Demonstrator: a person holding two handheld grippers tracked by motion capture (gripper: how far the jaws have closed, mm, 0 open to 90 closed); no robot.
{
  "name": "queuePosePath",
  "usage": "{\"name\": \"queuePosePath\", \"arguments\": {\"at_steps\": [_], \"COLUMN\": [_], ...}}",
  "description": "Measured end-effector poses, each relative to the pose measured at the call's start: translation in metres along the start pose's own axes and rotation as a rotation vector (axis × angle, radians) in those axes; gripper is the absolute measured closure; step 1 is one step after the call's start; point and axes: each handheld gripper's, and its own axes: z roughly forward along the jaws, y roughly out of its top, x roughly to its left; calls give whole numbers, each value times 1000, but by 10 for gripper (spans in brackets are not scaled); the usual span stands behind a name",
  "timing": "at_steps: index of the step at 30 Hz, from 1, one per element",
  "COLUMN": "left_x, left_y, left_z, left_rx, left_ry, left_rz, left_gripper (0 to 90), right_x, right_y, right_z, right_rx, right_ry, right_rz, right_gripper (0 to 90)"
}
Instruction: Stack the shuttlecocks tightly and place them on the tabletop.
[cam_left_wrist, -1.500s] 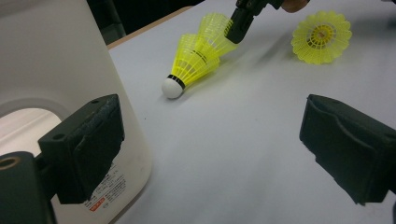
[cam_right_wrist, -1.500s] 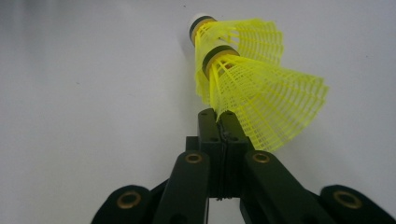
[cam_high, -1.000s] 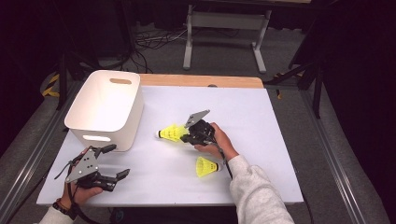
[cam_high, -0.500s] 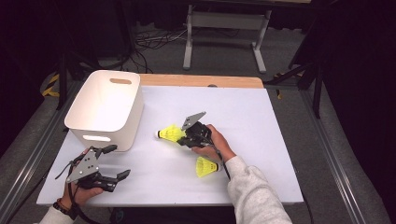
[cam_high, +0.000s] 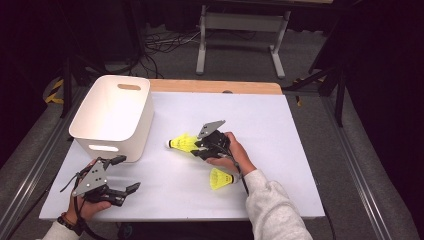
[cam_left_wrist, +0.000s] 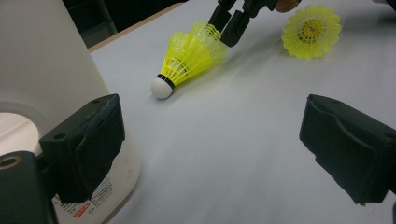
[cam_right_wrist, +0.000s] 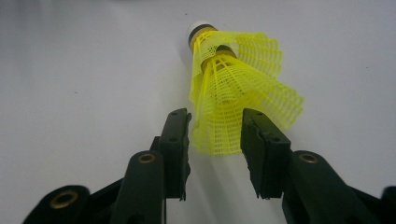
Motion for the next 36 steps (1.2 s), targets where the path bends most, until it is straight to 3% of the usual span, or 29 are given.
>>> {"name": "queuePosePath", "arguments": {"at_steps": [8, 19, 24, 28, 32, 36], "left_x": [0, -2, -2, -3, -4, -5], "left_y": [0, 0, 0, 0, -1, 0], "left_z": [0, 2, 4, 4, 5, 6], "left_rx": [3, 18, 26, 26, 30, 38], "left_ry": [0, -9, -9, -10, -14, -21], "left_rz": [2, 15, 18, 20, 21, 25], "left_gripper": [76, 80, 79, 79, 77, 69], "right_x": [3, 9, 14, 19, 28, 36], "right_y": [-1, -8, -13, -16, -16, -16], "right_z": [-17, -42, -56, -69, -78, -85], "right_rx": [-33, -109, -146, -179, -174, -180], "right_ry": [-72, -179, -232, -249, -295, -310], "right_rz": [-4, 40, 47, 59, 32, 19], "right_gripper": [517, 307, 262, 225, 207, 200]}}
